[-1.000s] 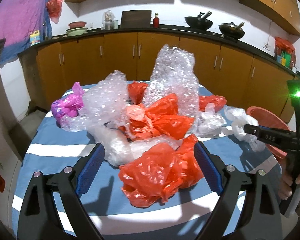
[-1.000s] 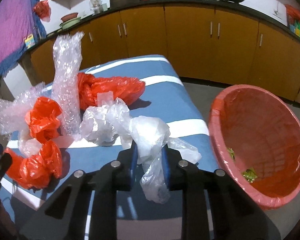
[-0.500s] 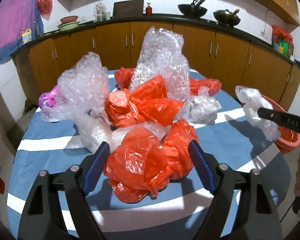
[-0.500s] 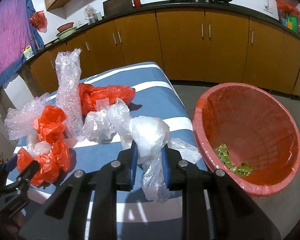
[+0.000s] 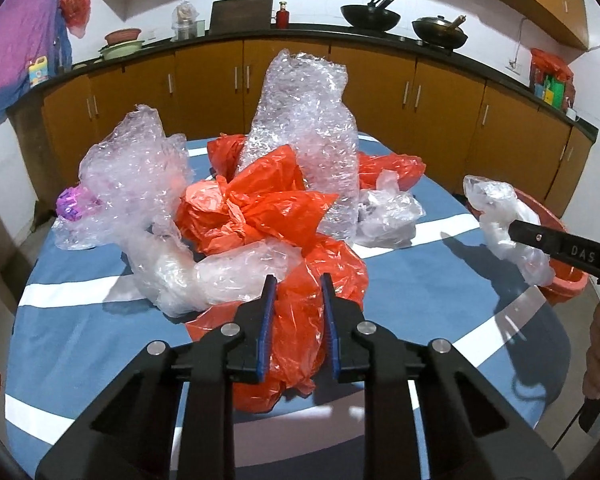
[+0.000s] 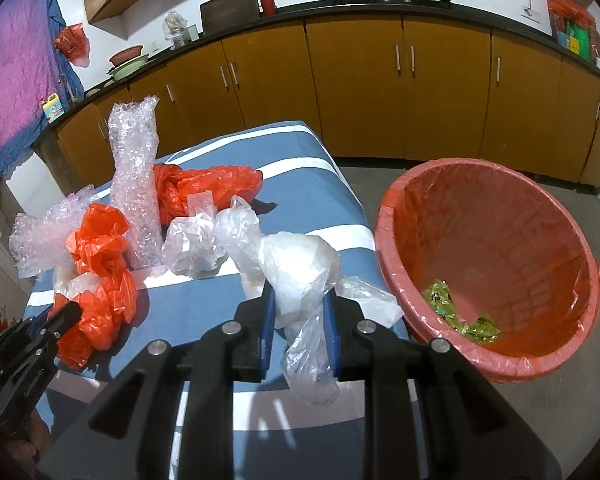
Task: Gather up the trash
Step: 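Close the left gripper on the red plastic bag while the right holds the white bag, then carry both bags over the red basket and open both grippers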
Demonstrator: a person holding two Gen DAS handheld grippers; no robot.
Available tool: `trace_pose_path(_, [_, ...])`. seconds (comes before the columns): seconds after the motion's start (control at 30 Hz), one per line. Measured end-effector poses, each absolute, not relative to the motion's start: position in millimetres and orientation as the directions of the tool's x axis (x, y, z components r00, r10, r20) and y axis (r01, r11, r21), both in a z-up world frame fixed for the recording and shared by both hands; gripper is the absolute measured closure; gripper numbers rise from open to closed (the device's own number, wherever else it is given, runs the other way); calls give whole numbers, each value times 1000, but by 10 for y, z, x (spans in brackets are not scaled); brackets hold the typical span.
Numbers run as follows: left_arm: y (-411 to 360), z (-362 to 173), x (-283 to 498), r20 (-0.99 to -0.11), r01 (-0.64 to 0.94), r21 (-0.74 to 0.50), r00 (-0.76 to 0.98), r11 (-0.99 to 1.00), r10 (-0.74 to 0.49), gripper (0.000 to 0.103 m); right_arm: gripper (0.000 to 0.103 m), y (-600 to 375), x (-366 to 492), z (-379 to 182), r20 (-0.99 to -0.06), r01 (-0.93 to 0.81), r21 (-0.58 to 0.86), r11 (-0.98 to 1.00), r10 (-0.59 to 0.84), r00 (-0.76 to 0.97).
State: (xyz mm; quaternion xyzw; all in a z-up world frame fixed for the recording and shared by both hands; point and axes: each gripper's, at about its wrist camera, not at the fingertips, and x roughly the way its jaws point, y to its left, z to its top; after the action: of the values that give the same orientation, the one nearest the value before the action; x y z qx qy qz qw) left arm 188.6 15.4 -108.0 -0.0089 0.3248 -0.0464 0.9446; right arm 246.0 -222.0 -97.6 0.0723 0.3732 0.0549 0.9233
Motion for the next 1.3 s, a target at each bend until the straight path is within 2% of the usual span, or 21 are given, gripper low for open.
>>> trace_pose_path(0.03, [157, -1073, 1883, -611, 80, -56, 785, 995, -98, 76, 81, -2221, 2456, -979, -682, -47, 175, 984, 155, 715])
trace_pose_path(0.1, [157, -1053, 1874, -605, 77, -75, 789, 994, -107, 55, 81, -2232, 2449, -985, -684, -44, 175, 984, 154, 713])
trace_pose_path(0.13, [148, -1048, 1870, -603, 72, -75, 791, 995, -103, 53, 81, -2238, 2445, -987, -684, -43, 175, 984, 153, 713])
trace_pose_path(0.73, [-46, -1230, 2143, -686, 84, -68, 719, 994, -108, 47, 81, -2333, 2409, -1009, -690, -21, 189, 982, 148, 708])
trace_pose_path(0.83, [-45, -1234, 2203, -695, 82, -80, 710, 993, -115, 48, 81, -2340, 2415, -1011, -689, -17, 191, 981, 147, 710])
trace_pose_path(0.93, [-22, -1226, 2235, -695, 79, -93, 709, 993, -121, 56, 81, -2342, 2419, -1013, -689, -13, 195, 981, 146, 710])
trace_pose_path(1.1, [-38, -1207, 2223, -683, 101, -94, 717, 990, -138, 74, 81, -2341, 2412, -1019, -689, -10, 198, 980, 147, 710])
trace_pose_path(1.3, [-38, -1135, 2142, -661, 116, -115, 733, 987, -163, 79, 81, -2362, 2385, -989, -680, -8, 204, 979, 148, 718])
